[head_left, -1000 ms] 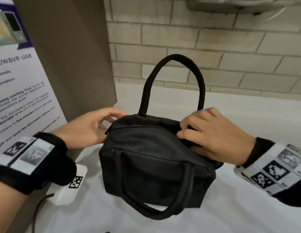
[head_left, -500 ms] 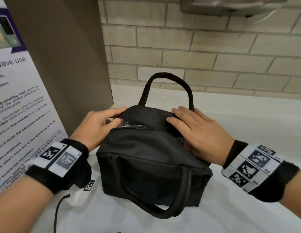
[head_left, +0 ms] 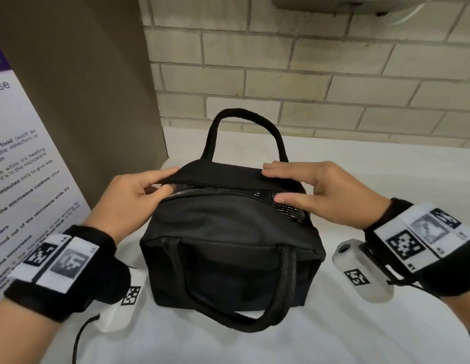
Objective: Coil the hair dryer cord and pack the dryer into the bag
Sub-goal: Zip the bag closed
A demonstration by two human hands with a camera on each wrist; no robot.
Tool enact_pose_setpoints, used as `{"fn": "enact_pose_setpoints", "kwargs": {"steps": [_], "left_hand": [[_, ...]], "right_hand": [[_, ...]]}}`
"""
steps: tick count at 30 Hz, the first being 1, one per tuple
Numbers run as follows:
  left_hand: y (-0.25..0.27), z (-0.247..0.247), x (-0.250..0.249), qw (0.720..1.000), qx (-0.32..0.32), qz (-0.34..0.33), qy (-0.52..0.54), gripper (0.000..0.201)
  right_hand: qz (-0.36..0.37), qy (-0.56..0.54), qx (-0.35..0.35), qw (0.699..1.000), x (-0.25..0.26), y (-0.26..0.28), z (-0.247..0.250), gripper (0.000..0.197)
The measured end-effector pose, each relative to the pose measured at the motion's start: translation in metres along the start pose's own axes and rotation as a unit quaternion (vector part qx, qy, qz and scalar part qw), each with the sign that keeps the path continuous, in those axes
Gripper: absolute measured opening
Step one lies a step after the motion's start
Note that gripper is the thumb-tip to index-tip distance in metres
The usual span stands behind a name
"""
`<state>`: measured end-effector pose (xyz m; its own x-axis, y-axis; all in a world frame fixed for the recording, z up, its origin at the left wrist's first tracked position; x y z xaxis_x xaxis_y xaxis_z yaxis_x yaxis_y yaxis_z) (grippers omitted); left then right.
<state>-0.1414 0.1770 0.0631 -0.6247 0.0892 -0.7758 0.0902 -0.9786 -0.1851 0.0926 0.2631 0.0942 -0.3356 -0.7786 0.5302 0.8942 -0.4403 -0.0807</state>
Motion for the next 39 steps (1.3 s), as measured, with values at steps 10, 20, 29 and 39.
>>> {"fn": "enact_pose_setpoints", "kwargs": {"steps": [10, 20, 29, 39], "left_hand": [[0.081, 0.004, 0.01, 0.994, -0.047, -0.055, 0.081, 0.061], [0.073, -0.053, 0.025, 0.963, 0.036, 0.121, 0.238, 0.048], [0.068, -0.046, 0.068, 0.944, 0.043, 0.237, 0.225, 0.025], [0.059, -0.04, 0.075, 0.937, 0.126, 0.262, 0.194, 0.023]], "right_hand": [[-0.058, -0.234, -0.123, 0.963, -0.039, 0.092, -0.027, 0.024], [-0.11, -0.136, -0.005, 0.985, -0.016, 0.06, -0.053, 0.059], [-0.084, -0.2, -0.005, 0.976, -0.006, 0.057, -0.016, 0.075], [-0.001, 0.177, 0.134, 0.975, 0.091, -0.011, -0.04, 0.081]]}}
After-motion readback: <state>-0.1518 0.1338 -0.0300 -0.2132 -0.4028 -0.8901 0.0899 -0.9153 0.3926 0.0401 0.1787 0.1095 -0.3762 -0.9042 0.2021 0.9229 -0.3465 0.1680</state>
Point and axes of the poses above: each hand's wrist, its own y-axis away from the middle knuckle, its own z-axis out of the back of the hand, x = y × z, the point moved 6 cm from there along -y, towards the middle knuckle, and after that the axes turned 15 degrees about x, right-handed, at the moved point
